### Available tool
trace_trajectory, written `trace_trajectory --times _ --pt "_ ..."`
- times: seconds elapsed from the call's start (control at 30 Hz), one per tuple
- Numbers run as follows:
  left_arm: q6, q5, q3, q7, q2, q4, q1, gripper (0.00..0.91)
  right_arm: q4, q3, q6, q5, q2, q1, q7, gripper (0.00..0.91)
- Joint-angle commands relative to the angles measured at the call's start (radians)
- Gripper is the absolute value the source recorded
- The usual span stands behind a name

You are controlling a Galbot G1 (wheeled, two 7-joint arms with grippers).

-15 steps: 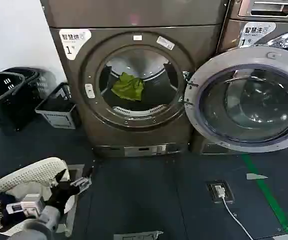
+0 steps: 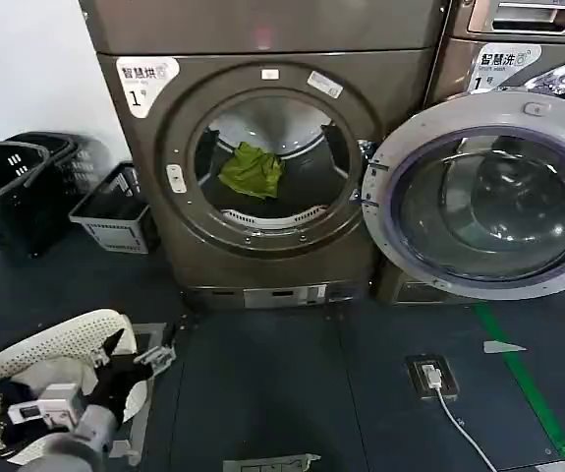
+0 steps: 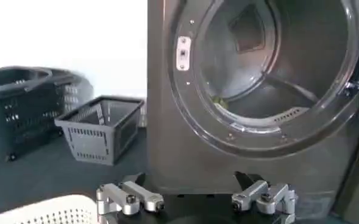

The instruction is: Grasp the clothes from the dryer.

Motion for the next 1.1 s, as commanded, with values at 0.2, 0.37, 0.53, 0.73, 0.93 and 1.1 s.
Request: trace_trajectory --times 0.2,0.37,0.53,0.73,0.93,1.1 --pt "-0.013 0.011 0.0 0.008 0.001 0.003 -0.004 0.907 -0.001 -0.001 0.009 0.007 0.001 0.002 -0.004 0.907" --pt "-0.012 0.015 0.001 0.016 0.001 0.007 -0.01 0.907 -0.003 0.002 0.012 0.009 0.001 0.002 -0.005 0.907" --pt "-0.011 0.02 0.004 0.021 -0.001 0.012 -0.014 0.907 -0.005 0.001 0.013 0.009 0.0 0.003 -0.006 0.907" --pt "-0.009 0.026 0.013 0.025 -0.004 0.017 -0.018 0.907 -0.008 -0.004 0.014 0.014 -0.004 0.006 -0.006 0.907" --pt "-0.01 0.028 0.014 0.026 -0.006 0.018 -0.019 0.907 -0.007 -0.008 0.014 0.014 -0.005 0.01 -0.019 0.907" --pt "-0.007 0.029 0.015 0.028 -0.006 0.019 -0.02 0.907 0.002 -0.021 0.02 0.013 -0.002 0.017 -0.036 0.907"
